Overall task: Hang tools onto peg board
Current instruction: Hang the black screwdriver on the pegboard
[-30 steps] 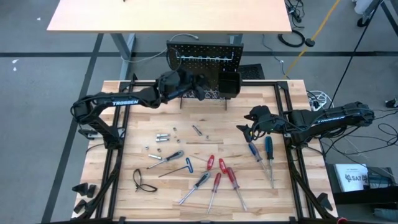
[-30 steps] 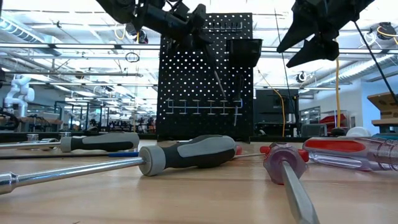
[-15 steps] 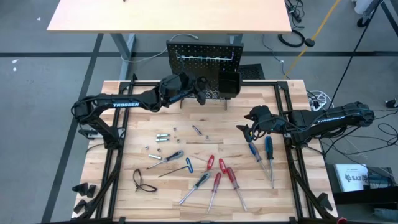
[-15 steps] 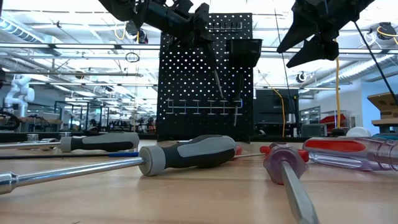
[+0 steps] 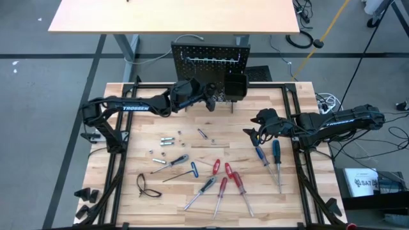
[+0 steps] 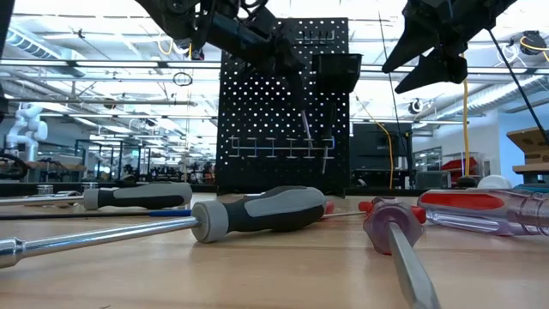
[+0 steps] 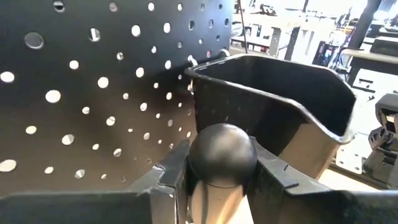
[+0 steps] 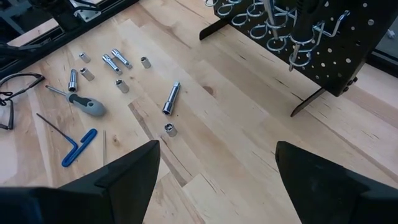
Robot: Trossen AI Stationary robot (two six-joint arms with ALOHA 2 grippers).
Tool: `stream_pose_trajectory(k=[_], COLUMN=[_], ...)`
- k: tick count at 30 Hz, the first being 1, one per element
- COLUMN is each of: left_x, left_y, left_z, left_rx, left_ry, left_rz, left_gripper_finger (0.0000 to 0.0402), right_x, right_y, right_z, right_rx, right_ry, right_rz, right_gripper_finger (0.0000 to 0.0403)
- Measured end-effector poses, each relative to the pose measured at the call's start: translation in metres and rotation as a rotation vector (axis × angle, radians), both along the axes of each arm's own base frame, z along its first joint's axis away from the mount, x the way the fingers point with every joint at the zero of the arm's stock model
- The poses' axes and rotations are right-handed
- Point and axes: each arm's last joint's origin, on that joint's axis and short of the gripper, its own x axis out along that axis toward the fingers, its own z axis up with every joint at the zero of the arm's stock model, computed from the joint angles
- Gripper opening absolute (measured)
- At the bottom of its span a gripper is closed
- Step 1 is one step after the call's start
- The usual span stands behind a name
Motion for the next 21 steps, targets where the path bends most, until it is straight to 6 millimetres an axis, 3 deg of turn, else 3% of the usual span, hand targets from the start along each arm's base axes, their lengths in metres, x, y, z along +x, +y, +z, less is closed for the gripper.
stream_pose_trajectory(k=[21], left_x=[0.018], left_y=[0.001], left_z=[-0.008], left_rx=[0.052], left_ry=[0.148], left_rz=[-0.016], left_gripper_finger=[0.0112], right_x=[0.000], right_y=[0.000], right_z=[0.000], right_rx=[0.009], right_ry=[-0.003], right_rz=[-0.007], right_gripper_finger=[0.0310])
